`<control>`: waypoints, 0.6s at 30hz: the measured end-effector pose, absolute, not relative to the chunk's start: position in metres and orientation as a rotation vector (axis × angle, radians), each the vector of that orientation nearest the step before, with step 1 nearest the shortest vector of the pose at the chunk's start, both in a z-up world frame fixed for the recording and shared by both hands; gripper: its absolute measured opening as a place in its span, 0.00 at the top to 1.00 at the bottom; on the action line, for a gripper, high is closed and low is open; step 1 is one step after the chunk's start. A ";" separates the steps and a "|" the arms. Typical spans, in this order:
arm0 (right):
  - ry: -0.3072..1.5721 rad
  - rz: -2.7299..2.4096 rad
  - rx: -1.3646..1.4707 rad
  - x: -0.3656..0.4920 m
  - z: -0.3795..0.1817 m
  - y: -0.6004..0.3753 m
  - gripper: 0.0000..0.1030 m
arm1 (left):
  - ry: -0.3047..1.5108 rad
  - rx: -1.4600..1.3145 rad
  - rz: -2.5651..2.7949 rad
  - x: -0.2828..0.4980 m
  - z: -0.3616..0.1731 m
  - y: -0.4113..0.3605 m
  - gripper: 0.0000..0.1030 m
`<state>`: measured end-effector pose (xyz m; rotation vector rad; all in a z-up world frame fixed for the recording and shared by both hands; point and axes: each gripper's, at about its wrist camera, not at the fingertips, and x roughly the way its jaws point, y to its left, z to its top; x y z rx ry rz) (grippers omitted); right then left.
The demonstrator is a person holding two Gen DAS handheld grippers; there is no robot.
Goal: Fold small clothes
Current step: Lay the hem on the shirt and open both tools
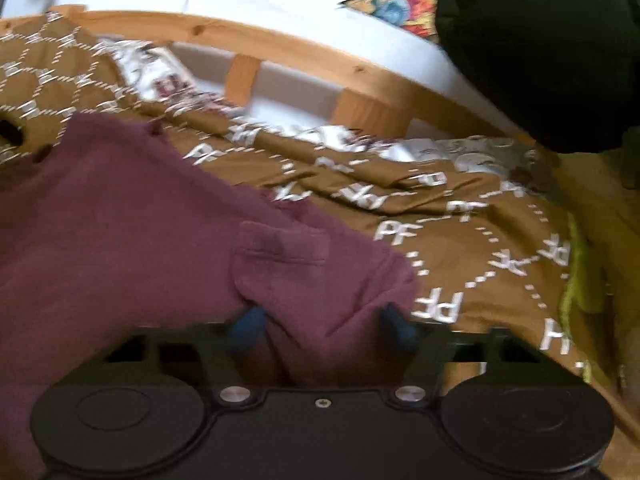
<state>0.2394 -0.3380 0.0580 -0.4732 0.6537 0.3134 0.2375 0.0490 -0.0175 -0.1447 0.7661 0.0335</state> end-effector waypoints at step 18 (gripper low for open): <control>0.591 0.117 -0.170 0.193 0.089 -0.389 0.04 | 0.779 -0.201 0.122 0.195 -0.015 0.047 0.01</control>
